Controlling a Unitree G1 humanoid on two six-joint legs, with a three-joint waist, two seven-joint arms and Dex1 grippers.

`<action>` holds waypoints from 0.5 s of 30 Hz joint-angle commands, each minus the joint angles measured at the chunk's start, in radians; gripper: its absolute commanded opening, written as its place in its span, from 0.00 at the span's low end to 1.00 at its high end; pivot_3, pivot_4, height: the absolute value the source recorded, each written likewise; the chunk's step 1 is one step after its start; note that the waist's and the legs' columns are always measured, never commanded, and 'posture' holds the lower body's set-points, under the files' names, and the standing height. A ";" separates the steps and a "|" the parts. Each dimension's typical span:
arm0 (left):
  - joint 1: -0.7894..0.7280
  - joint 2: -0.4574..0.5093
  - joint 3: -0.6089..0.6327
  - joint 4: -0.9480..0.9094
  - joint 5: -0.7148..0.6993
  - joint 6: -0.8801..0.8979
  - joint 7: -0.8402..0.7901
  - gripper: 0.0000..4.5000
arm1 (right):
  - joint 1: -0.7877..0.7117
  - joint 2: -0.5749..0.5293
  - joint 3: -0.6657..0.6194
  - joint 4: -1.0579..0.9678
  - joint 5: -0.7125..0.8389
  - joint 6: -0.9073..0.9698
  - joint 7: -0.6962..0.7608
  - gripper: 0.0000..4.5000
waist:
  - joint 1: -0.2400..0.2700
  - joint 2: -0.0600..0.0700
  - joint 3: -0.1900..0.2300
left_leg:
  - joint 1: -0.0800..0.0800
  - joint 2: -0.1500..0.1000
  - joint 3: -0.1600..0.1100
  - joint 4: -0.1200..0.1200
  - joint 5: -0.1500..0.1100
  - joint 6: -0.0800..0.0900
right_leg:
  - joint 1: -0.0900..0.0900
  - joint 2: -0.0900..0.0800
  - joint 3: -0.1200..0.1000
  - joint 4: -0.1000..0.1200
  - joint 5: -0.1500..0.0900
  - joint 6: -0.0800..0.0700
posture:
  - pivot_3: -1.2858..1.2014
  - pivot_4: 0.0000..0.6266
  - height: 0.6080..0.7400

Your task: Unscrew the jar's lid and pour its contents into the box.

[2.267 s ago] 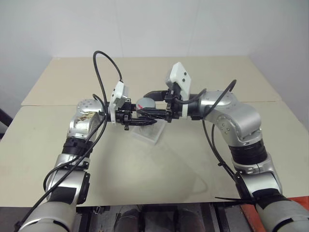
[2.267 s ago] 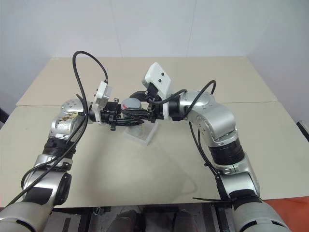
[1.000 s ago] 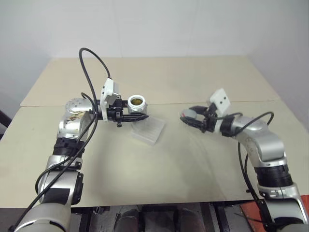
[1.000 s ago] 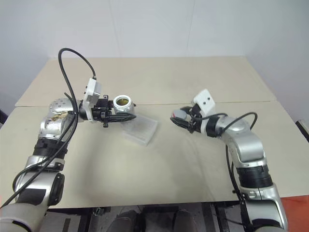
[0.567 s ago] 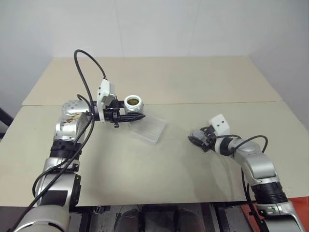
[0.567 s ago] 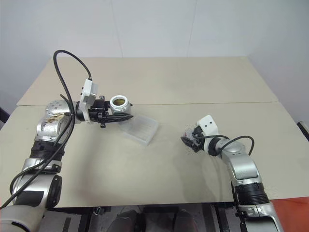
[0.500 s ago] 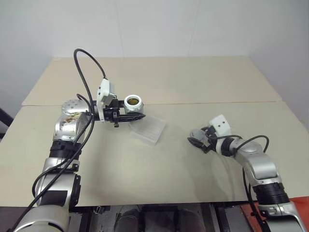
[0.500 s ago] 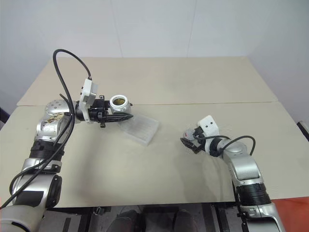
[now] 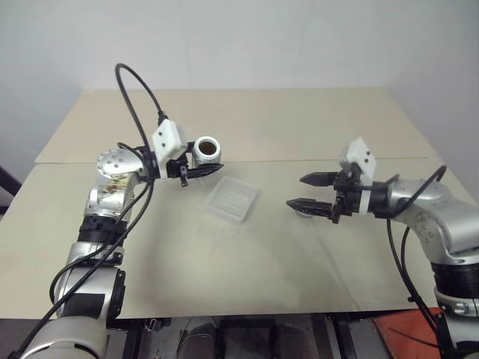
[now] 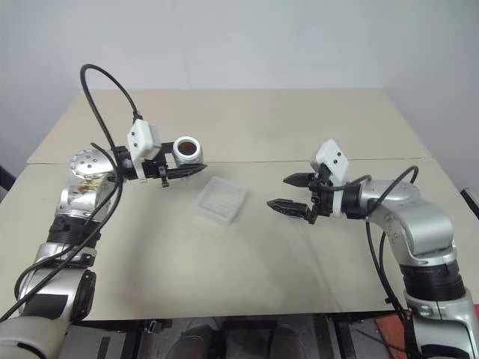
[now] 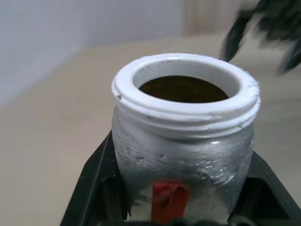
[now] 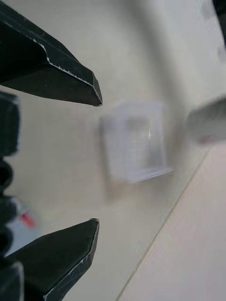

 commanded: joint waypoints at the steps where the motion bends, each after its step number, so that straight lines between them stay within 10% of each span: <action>1: -0.077 -0.010 -0.069 0.112 0.277 -0.395 0.323 0.45 | -0.081 0.012 0.050 0.011 0.014 0.076 -0.011 0.99 | 0.011 0.000 0.000 | -0.001 0.000 0.000 0.000 0.000 0.000 | -0.001 0.000 0.000 0.000 0.000 0.000 | 0.52 0.24 1.00; 6: -0.205 0.054 -0.269 0.270 0.836 -0.722 1.014 0.45 | -0.192 0.041 0.126 0.036 0.045 0.174 0.018 0.99 | 0.023 0.000 0.000 | -0.003 -0.002 0.000 0.000 0.000 0.000 | -0.002 -0.001 -0.002 -0.001 0.000 0.000 | 0.52 0.24 1.00; 11: -0.390 0.138 -0.574 0.360 1.364 -0.600 1.752 0.45 | -0.253 0.060 0.159 0.066 0.033 0.193 0.022 0.99 | 0.023 0.000 0.000 | -0.005 -0.002 0.000 -0.001 0.000 0.000 | -0.004 -0.001 -0.003 -0.001 0.000 0.000 | 0.52 0.24 1.00; 15: -0.427 0.119 -0.731 0.396 1.545 -0.482 1.994 0.45 | -0.267 0.059 0.158 0.084 0.028 0.181 0.028 0.99 | 0.025 0.000 0.000 | -0.005 -0.002 0.000 -0.001 0.000 0.000 | -0.004 -0.001 -0.003 -0.001 0.000 0.001 | 0.52 0.24 1.00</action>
